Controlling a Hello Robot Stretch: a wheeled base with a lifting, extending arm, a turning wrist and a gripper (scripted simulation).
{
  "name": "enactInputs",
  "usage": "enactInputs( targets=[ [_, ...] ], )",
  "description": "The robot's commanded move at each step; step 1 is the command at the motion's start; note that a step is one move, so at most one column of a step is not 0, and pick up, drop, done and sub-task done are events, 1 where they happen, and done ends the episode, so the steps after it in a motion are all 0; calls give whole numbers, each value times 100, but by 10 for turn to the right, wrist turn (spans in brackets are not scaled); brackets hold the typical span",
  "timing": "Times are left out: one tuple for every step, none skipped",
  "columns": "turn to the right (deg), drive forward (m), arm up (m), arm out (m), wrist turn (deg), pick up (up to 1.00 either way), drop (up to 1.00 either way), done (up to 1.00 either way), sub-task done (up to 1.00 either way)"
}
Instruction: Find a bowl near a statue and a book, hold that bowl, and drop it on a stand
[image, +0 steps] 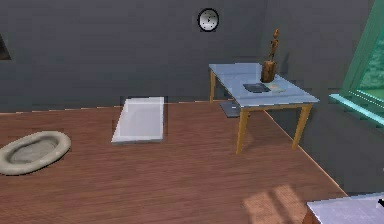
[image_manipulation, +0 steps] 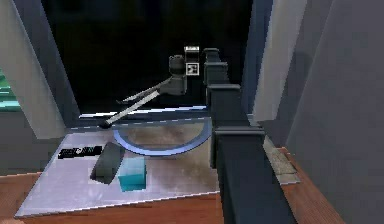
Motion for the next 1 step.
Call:
enactInputs(
  targets=[
    [0, 0, 0, 0, 0, 0, 0, 100, 0]
  ],
)
